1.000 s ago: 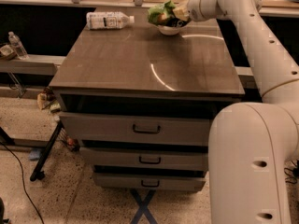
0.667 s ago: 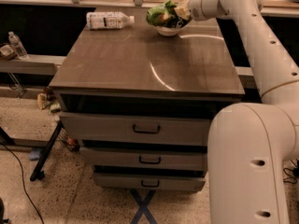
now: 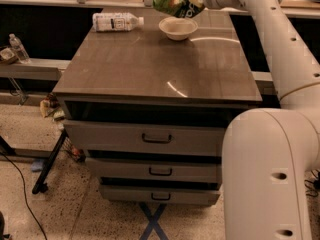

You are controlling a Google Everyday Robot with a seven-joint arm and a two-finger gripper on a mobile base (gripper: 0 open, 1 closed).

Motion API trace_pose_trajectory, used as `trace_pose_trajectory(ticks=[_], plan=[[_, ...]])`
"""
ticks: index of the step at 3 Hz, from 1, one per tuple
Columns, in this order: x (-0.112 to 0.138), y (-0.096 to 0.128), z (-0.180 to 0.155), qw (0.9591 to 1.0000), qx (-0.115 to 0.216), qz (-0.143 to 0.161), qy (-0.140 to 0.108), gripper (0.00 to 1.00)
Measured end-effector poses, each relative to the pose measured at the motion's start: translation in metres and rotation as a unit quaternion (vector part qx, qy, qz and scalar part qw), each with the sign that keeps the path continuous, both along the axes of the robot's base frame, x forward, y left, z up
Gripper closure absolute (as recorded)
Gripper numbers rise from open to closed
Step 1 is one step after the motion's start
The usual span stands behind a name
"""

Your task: Pick green rice chip bag from paper bowl and place on counter

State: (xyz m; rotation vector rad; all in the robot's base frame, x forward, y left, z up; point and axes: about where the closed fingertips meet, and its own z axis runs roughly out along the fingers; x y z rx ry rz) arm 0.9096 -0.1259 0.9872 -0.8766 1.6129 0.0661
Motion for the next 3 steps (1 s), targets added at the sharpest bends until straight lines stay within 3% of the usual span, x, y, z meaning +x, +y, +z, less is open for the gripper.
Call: trace_pose_trajectory(ticks=[1, 3], plan=[[0.0, -0.004, 0.018, 0.9996, 0.001, -0.018, -0.02, 1.0], [-0.078, -0.043, 0.033, 0.9992, 0.027, -0.027, 0.013, 1.0]])
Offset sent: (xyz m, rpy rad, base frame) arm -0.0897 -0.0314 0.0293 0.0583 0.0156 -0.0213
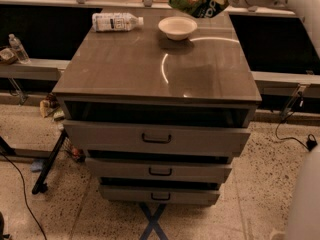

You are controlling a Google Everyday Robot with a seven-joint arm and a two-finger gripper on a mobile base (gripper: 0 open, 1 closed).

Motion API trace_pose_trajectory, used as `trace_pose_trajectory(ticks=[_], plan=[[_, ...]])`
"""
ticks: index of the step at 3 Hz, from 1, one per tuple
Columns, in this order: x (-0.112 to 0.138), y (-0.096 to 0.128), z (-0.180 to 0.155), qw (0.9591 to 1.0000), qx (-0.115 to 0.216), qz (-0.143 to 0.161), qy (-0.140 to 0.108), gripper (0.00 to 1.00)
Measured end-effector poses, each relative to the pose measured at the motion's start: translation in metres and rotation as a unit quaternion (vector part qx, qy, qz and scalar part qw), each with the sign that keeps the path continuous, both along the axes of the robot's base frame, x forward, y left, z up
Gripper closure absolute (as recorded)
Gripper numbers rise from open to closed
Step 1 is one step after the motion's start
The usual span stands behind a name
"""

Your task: Pick green rice chip bag from paper bowl and place on counter

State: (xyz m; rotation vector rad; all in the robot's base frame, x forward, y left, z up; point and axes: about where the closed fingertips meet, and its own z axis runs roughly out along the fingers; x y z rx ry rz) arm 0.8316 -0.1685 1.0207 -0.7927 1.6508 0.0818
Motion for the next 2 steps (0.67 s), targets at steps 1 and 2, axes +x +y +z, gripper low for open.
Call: trace_pose_trajectory(ticks=[1, 2], plan=[[-0.043, -0.014, -0.005, 0.9995, 0.009, -0.012, 0.026, 1.0], [-0.081, -0.01, -0.015, 0.9981, 0.024, -0.003, 0.057, 1.0]])
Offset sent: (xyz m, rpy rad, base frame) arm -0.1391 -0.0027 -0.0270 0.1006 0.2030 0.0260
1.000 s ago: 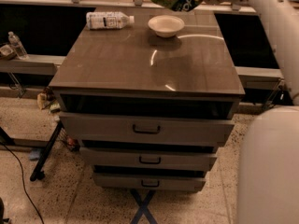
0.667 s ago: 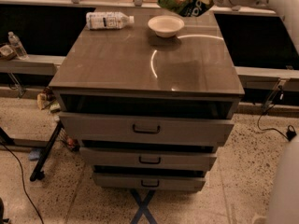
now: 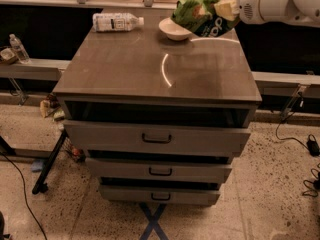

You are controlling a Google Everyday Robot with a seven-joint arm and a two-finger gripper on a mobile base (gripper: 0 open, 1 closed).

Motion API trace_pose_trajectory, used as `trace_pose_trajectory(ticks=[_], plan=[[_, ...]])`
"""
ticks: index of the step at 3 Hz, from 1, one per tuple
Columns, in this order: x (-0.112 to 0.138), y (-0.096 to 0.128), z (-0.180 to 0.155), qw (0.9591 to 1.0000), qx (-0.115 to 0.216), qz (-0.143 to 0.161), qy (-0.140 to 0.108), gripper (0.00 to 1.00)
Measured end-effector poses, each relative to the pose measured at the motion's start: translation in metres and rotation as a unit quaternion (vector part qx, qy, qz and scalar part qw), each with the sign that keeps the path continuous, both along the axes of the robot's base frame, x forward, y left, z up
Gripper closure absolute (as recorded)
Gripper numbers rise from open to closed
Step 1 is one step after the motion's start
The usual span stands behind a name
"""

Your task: Pick green rice chip bag from paper bowl and place on counter

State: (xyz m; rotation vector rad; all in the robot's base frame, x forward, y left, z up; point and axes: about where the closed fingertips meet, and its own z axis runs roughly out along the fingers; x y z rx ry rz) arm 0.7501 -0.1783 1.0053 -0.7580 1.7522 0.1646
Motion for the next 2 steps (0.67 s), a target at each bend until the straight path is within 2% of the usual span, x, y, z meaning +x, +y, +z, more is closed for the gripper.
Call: trace_pose_trajectory(ticks=[1, 2], plan=[[-0.043, 0.026, -0.016, 0.9982, 0.036, 0.024, 0.041, 0.75], [-0.059, 0.046, -0.025, 0.9958, 0.055, 0.041, 0.06, 0.52]])
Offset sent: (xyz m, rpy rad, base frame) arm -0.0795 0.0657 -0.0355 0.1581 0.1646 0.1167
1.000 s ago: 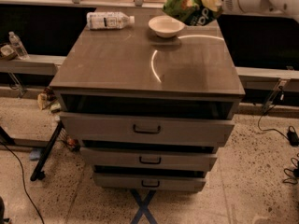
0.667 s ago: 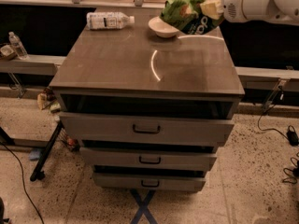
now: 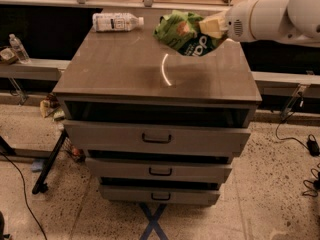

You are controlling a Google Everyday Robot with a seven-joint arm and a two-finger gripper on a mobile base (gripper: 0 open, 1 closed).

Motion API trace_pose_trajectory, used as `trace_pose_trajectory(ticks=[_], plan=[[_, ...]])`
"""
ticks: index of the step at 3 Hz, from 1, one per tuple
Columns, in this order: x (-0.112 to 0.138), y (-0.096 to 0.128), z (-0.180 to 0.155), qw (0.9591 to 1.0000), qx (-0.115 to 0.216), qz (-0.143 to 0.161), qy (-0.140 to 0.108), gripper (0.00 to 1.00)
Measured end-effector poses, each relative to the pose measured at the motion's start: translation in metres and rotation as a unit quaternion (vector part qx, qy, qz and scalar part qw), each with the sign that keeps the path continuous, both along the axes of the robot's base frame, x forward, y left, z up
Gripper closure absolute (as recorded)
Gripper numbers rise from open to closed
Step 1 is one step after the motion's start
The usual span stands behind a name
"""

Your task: Pick green rice chip bag from paper bowl and place on counter

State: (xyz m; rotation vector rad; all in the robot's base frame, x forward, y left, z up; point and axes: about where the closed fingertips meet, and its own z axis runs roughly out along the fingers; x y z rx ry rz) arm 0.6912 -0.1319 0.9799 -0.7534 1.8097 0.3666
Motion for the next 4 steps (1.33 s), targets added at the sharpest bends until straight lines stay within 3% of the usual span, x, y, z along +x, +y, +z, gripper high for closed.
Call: trace_pose_trajectory(ticks=[2, 3, 4], plan=[[-0.007, 0.038, -0.011, 0.9994, 0.024, 0.023, 0.011, 0.05], [-0.004, 0.032, -0.011, 0.9997, 0.021, 0.009, 0.012, 0.0], [-0.001, -0.033, -0.001, 0.9977, 0.004, -0.068, 0.005, 0.0]])
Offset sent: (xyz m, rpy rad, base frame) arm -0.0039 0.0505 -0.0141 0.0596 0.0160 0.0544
